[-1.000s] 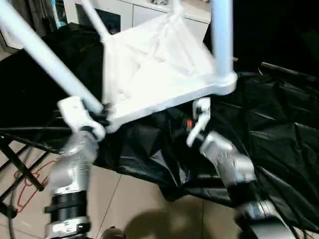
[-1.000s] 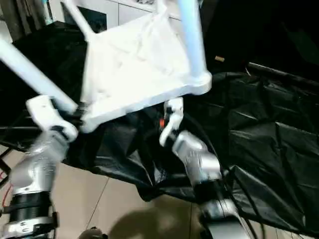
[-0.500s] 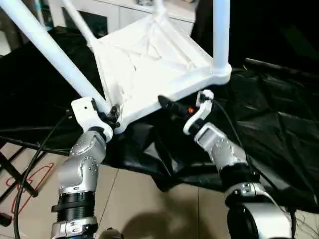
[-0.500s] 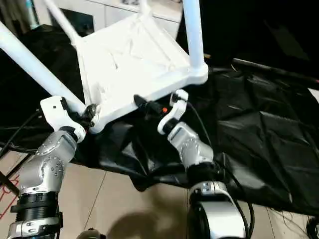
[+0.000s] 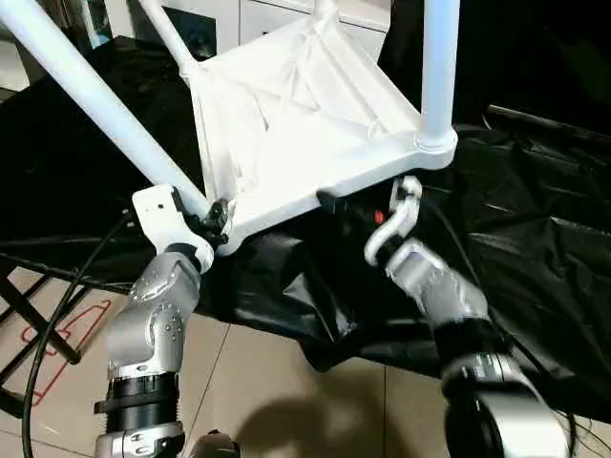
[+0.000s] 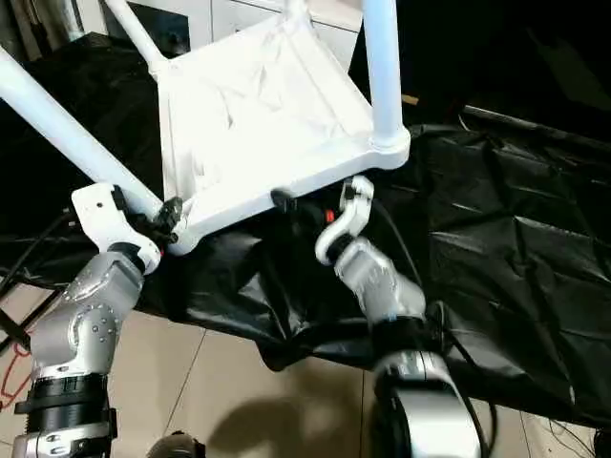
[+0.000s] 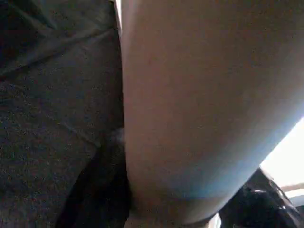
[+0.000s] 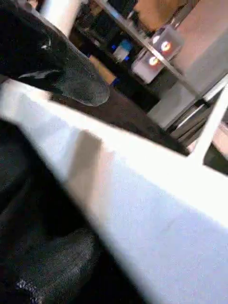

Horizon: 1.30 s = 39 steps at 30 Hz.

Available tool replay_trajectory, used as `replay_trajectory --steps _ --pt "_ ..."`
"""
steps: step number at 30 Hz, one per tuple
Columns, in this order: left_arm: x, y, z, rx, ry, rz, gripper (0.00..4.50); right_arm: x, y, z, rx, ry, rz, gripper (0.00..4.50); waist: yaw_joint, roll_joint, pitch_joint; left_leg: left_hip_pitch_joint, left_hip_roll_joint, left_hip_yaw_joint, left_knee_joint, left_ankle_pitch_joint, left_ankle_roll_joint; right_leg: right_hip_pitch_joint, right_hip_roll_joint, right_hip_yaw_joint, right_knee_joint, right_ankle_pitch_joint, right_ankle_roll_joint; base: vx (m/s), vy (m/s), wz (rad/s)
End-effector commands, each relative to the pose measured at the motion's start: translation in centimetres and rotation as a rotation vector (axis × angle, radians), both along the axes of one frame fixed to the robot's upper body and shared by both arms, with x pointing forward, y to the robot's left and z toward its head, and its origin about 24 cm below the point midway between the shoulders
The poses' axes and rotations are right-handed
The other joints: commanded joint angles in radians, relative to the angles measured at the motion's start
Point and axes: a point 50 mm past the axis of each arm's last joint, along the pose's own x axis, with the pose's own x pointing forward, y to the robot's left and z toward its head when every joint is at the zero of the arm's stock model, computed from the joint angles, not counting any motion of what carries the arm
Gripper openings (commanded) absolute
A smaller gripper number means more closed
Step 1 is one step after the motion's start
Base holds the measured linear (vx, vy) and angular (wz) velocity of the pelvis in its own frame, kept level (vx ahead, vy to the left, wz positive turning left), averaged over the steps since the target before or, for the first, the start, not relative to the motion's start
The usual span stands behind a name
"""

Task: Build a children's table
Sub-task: Flip table

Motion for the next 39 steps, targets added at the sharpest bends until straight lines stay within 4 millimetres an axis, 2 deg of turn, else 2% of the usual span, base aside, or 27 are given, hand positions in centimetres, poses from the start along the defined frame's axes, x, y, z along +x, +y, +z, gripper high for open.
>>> replay_trajectory --steps 1,4,5,6,8,9,12,14,15,17,18,19,22,26,29,31,33,34,36,38,39 --pt "-0.2 -2.3 0.0 -0.089 -0.002 -0.124 2.16 0.7 0.0 0.6 0.051 -0.003 -0.030 4.50 -0.006 0.013 -0.069 0.033 0.063 -0.015 -0.070 -0.119 -0.020 0.041 -0.096 0.053 -0.064 -0.011 -0.166 0.000 0.000 0.00" --pt "-0.5 -2.6 -0.1 -0.087 0.007 -0.147 2.16 1.0 0.4 0.7 0.034 0.011 -0.039 4.50 -0.005 0.009 -0.070 0.034 0.063 -0.015 -0.069 -0.117 -0.030 0.039 -0.095 0.053 -0.063 -0.014 -0.157 0.000 0.000 0.00" --pt "-0.7 -2.7 -0.2 -0.086 0.010 -0.163 2.16 1.2 0.6 0.6 0.031 0.033 -0.052 4.50 -0.007 0.010 -0.071 0.034 0.063 -0.015 -0.068 -0.105 -0.029 0.040 -0.096 0.052 -0.060 0.002 -0.159 0.000 0.000 0.00" --pt "-1.1 -3.0 -0.3 -0.085 0.016 -0.196 2.16 1.7 0.9 0.3 0.009 0.100 -0.105 4.50 -0.007 0.007 -0.072 0.033 0.063 -0.014 -0.067 -0.095 -0.029 0.039 -0.097 0.052 -0.056 0.007 -0.164 0.000 0.000 0.00" --pt "-1.3 -3.2 -0.3 -0.086 0.016 -0.208 2.16 1.9 1.0 0.2 0.015 0.120 -0.122 4.50 -0.006 0.008 -0.069 0.034 0.060 -0.009 -0.066 -0.113 -0.028 0.033 -0.096 0.054 -0.061 -0.015 -0.162 0.000 0.000 0.00" --pt "-1.4 -3.2 -0.3 -0.086 0.016 -0.217 2.16 2.0 1.0 0.1 0.029 0.139 -0.135 4.50 -0.007 0.008 -0.070 0.031 0.060 -0.013 -0.069 -0.115 -0.034 0.040 -0.094 0.051 -0.061 -0.025 -0.149 0.000 0.000 0.00" --pt "-2.0 -3.7 -0.4 -0.082 0.031 -0.261 2.16 2.3 1.4 0.0 0.100 0.202 -0.163 4.50 -0.010 0.002 -0.069 0.030 0.061 -0.012 -0.069 -0.127 -0.033 0.038 -0.094 0.051 -0.060 -0.028 -0.144 0.000 0.000 0.00" --pt "-2.1 -3.8 -0.5 -0.081 0.032 -0.265 2.16 2.3 1.4 0.0 0.106 0.208 -0.167 4.50 -0.009 0.003 -0.069 0.029 0.059 -0.011 -0.068 -0.119 -0.031 0.039 -0.093 0.052 -0.060 -0.024 -0.137 0.000 0.000 0.00" --pt "-2.1 -3.8 -0.5 -0.080 0.033 -0.267 2.16 2.3 1.4 0.0 0.114 0.210 -0.171 4.20 -0.010 0.000 -0.071 0.030 0.059 -0.011 -0.066 -0.101 -0.021 0.040 -0.092 0.052 -0.058 -0.004 -0.134 0.000 0.000 0.00" --pt "-2.2 -3.8 -0.5 -0.080 0.035 -0.266 2.16 2.5 1.5 0.2 0.149 0.216 -0.183 4.13 -0.010 0.001 -0.071 0.029 0.060 -0.011 -0.065 -0.098 -0.017 0.039 -0.092 0.051 -0.057 -0.004 -0.135 0.000 0.000 0.00" --pt "-2.3 -3.6 -0.4 -0.083 0.036 -0.259 2.16 2.6 1.5 0.4 0.178 0.226 -0.198 4.08 -0.011 -0.003 -0.071 0.030 0.059 -0.009 -0.065 -0.102 -0.016 0.039 -0.093 0.051 -0.058 -0.011 -0.136 0.000 0.000 0.00" --pt "-2.3 -3.6 -0.4 -0.084 0.038 -0.256 2.16 2.6 1.4 0.4 0.178 0.224 -0.199 4.08 -0.011 -0.002 -0.071 0.029 0.059 -0.010 -0.065 -0.104 -0.016 0.039 -0.093 0.051 -0.058 -0.015 -0.138 0.000 0.000 0.00" --pt "-2.3 -3.5 -0.4 -0.087 0.040 -0.255 2.16 2.7 1.4 0.5 0.183 0.223 -0.202 3.68 -0.010 0.002 -0.071 0.031 0.059 -0.009 -0.064 -0.101 -0.015 0.037 -0.091 0.051 -0.058 -0.014 -0.140 0.000 0.000 0.00" --pt "-2.2 -3.5 -0.4 -0.090 0.044 -0.257 2.16 2.9 1.2 0.6 0.204 0.223 -0.213 3.31 -0.010 0.004 -0.072 0.031 0.059 -0.009 -0.064 -0.104 -0.017 0.037 -0.090 0.051 -0.057 -0.011 -0.142 0.000 0.000 0.00" --pt "-2.2 -3.5 -0.4 -0.092 0.047 -0.259 2.16 2.9 1.1 0.7 0.212 0.222 -0.219 3.21 -0.010 0.004 -0.073 0.031 0.059 -0.009 -0.063 -0.099 -0.014 0.038 -0.090 0.051 -0.056 -0.004 -0.144 0.000 0.000 0.00" --pt "-2.1 -3.5 -0.4 -0.093 0.047 -0.260 2.16 3.0 1.0 0.8 0.217 0.221 -0.224 2.91 -0.010 0.004 -0.073 0.030 0.059 -0.008 -0.062 -0.095 -0.014 0.038 -0.090 0.050 -0.055 0.003 -0.145 0.000 0.000 0.00" --pt "-2.0 -3.4 -0.5 -0.080 0.055 -0.254 2.16 3.1 0.8 0.9 0.223 0.215 -0.233 2.85 -0.010 0.006 -0.073 0.032 0.059 -0.008 -0.062 -0.101 -0.015 0.037 -0.090 0.050 -0.055 0.000 -0.148 0.000 0.000 0.00" --pt "-2.0 -3.4 -0.4 -0.107 0.050 -0.275 2.72 3.2 0.7 1.0 0.218 0.208 -0.237 2.69 -0.009 0.006 -0.073 0.031 0.059 -0.008 -0.062 -0.099 -0.014 0.038 -0.090 0.051 -0.055 0.005 -0.148 0.000 0.000 0.00" --pt "-2.0 -3.3 -0.3 -0.130 0.046 -0.288 2.86 3.2 0.5 1.1 0.211 0.195 -0.244 2.56 -0.009 0.006 -0.074 0.031 0.058 -0.007 -0.061 -0.095 -0.015 0.038 -0.091 0.050 -0.054 0.009 -0.155 0.000 0.000 0.00" --pt "-1.9 -3.1 -0.3 -0.133 0.047 -0.283 2.93 3.4 0.3 1.3 0.192 0.180 -0.254 2.43 -0.005 0.011 -0.075 0.036 0.058 -0.004 -0.059 -0.091 -0.024 0.034 -0.087 0.049 -0.052 0.023 -0.171 0.000 0.000 0.00" --pt "-1.9 -3.0 -0.3 -0.134 0.047 -0.283 3.23 3.4 0.2 1.4 0.184 0.174 -0.258 2.32 -0.007 0.008 -0.076 0.032 0.058 -0.005 -0.059 -0.081 -0.020 0.037 -0.085 0.049 -0.049 0.046 -0.172 0.000 0.000 0.00"
